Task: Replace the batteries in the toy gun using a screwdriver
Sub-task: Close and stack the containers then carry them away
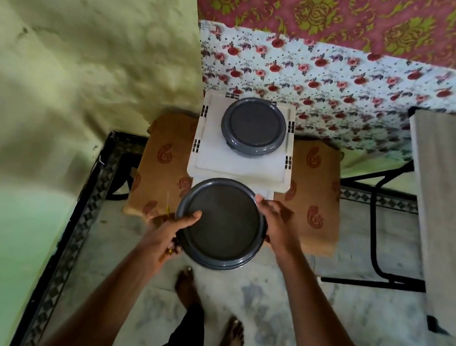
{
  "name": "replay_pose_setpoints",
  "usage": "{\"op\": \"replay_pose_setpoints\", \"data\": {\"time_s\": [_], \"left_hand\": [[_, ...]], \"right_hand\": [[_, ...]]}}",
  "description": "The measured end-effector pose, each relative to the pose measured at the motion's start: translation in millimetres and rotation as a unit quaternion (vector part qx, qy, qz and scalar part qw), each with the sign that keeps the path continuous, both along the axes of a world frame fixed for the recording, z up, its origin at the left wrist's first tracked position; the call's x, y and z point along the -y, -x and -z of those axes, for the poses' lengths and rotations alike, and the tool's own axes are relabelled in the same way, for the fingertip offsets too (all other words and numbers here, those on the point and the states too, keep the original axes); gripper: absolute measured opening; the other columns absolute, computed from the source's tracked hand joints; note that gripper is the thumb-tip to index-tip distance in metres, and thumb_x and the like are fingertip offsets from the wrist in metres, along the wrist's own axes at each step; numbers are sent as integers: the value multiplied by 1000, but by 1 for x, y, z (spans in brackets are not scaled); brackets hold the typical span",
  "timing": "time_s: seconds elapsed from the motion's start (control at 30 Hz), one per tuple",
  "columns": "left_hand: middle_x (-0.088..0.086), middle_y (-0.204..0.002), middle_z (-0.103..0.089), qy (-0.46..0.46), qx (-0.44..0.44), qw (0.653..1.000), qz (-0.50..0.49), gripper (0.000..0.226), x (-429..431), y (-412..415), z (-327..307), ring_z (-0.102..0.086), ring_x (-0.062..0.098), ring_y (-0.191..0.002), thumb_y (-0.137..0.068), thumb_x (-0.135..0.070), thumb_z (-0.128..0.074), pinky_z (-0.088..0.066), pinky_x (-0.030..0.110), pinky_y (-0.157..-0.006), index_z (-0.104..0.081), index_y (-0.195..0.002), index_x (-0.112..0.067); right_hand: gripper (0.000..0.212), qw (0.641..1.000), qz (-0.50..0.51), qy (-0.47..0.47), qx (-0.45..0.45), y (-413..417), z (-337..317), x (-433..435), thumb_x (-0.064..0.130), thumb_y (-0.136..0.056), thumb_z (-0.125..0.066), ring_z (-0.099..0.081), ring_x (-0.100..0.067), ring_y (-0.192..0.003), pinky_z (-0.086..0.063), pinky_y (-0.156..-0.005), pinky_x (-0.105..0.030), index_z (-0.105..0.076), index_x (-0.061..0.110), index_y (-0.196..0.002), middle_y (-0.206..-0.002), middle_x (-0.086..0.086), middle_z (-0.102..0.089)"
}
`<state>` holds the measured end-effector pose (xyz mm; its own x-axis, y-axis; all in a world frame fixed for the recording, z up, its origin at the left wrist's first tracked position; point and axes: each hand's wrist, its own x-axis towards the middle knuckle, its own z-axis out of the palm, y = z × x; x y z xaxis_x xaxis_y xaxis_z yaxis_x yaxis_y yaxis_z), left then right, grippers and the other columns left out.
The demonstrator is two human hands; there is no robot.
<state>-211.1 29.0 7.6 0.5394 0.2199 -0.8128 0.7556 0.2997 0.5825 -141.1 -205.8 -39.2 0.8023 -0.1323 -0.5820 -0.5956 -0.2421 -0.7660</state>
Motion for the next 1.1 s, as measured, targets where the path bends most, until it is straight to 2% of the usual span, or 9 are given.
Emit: {"op": "replay_pose_setpoints", "data": {"time_s": [0.1, 0.27, 0.37, 0.5, 0.6, 0.77, 0.9, 1.03, 1.1], "left_hand": [[-3, -88, -78, -5, -19, 1000, 15, 47, 15, 16, 24, -60, 12, -61, -69, -40, -91, -43, 24, -51, -73, -107, -17], [2, -76, -70, -13, 2, 999, 44, 44, 28, 12, 62, -51, 10, -49, -67, -37, -93, -39, 23, -47, -71, -97, -15], [4, -71, -60, 0, 35, 999, 21, 43, 26, -2, 74, -42, 11, -46, -65, -32, -93, -37, 22, -44, -66, -92, -13], [7, -82, -65, -22, 48, 997, -63, 16, 17, -29, 82, -42, 14, -56, -90, -17, -76, -40, 30, -55, -61, -87, -20], [8, -96, -63, -50, 47, 997, -19, 9, 9, -49, 88, -44, 12, -58, -102, -18, -59, -45, 32, -61, -64, -97, -14], [0, -76, -55, -90, 90, 991, 40, 9, 3, -60, 97, -52, 13, -64, -105, -13, -51, -50, 35, -61, -57, -100, -9], [-6, -56, -61, -220, 171, 957, 77, 17, 6, -59, 104, -59, 11, -50, -101, -10, -59, -54, 43, -60, -61, -92, 5], [0, -63, -71, -303, 222, 925, 64, 15, 13, -68, 88, -71, 15, -55, -95, -17, -71, -64, 42, -62, -69, -81, -11], [-2, -61, -70, -372, 240, 894, 75, 21, 14, -79, 79, -72, 13, -55, -95, -17, -70, -63, 38, -57, -69, -74, -13]], "right_hand": [[27, 998, -15, -47, -29, 31, 12, 15, 42, -74, -83, -74, -21, -92, -62, -80, -49, -74, 37, -99, -98, 6, -78], [43, 975, 39, -180, -123, 49, 45, 32, 12, -90, -76, -69, -41, -108, -62, -77, -52, -64, 31, -126, -127, -7, -69], [35, 971, 105, -184, -113, 44, 67, 25, 10, -92, -74, -64, -46, -117, -60, -66, -41, -66, 21, -124, -131, -13, -66], [20, 958, 177, -201, -102, 29, 89, 7, 10, -97, -68, -59, -47, -120, -61, -82, -59, -63, 17, -114, -127, -15, -63], [26, 950, 244, -174, -93, 16, 103, -8, 13, -97, -69, -63, -43, -114, -62, -79, -59, -58, 18, -119, -125, -14, -62], [39, 925, 319, -183, -95, -8, 120, -34, 22, -94, -74, -67, -38, -107, -65, -67, -46, -46, 20, -122, -127, -13, -60], [51, 910, 358, -192, -85, -29, 131, -56, 31, -86, -79, -72, -34, -98, -61, -57, -34, -46, 20, -122, -128, -13, -63], [50, 904, 372, -190, -89, -44, 128, -65, 30, -83, -77, -68, -26, -83, -52, -46, -24, -54, 13, -124, -124, -13, -66], [57, 897, 390, -192, -84, -49, 126, -67, 27, -73, -79, -70, -32, -93, -56, -49, -28, -55, 11, -123, -124, -17, -65]]}}
